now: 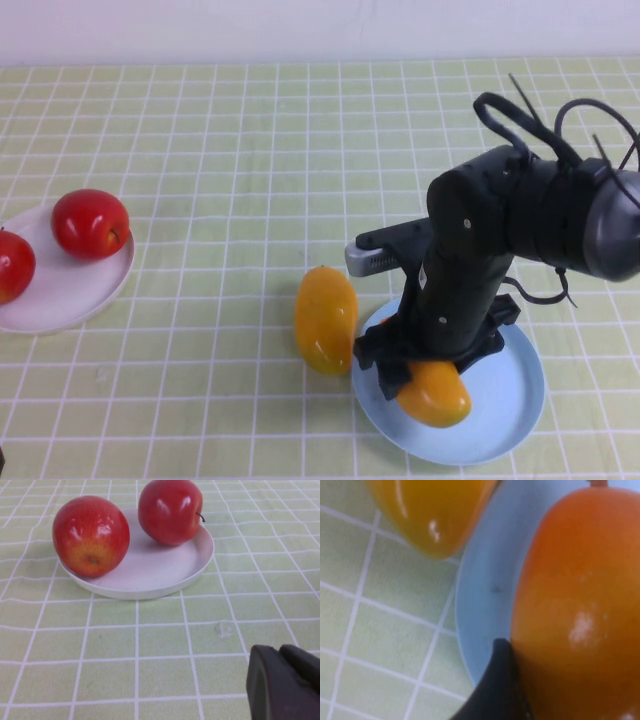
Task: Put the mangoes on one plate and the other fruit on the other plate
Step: Put another type of fruit in the right plate
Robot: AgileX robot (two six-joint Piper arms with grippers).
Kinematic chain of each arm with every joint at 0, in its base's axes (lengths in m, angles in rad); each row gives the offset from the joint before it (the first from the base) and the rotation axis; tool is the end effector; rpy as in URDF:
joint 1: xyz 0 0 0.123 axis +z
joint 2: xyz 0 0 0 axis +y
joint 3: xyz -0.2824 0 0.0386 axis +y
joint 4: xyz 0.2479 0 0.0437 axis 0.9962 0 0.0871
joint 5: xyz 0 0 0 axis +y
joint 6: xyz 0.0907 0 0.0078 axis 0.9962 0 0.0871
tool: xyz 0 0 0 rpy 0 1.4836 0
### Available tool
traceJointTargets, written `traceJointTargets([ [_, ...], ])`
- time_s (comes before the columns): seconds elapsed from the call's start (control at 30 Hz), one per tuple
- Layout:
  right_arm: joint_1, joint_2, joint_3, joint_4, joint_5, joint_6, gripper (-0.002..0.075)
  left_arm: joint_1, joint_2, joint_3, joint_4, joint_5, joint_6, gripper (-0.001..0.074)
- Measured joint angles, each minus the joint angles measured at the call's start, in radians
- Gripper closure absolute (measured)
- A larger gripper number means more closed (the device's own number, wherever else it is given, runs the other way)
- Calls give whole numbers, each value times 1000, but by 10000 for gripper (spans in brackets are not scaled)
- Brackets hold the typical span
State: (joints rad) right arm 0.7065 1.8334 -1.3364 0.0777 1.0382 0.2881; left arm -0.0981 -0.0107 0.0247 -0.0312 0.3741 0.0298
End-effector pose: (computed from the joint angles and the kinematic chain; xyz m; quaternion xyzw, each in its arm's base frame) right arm 0.2702 0.2386 0.2158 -0.1899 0.9793 0.0597 0.0374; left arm 0.0522 -0.0062 0.1717 0.0432 0.8039 -0.0334 0.5923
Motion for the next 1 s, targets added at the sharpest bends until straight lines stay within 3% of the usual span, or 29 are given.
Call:
traceJointTargets([
  [0.17,-7,25,4,16,-27,0,171,0,0,0,0,0,0,734],
  [0.3,-7,27,4,22,-28,0,69,0,0,0,0,0,0,734],
  [0.4,-7,24,-13,22,-3,0,43,0,0,0,0,0,0,734],
  [0.77,-7,-3,-214,6,13,109,34,0,0,0,0,0,0,734],
  [1.0,3,128,-353,29,6,122,34,0,0,0,0,0,0,734],
])
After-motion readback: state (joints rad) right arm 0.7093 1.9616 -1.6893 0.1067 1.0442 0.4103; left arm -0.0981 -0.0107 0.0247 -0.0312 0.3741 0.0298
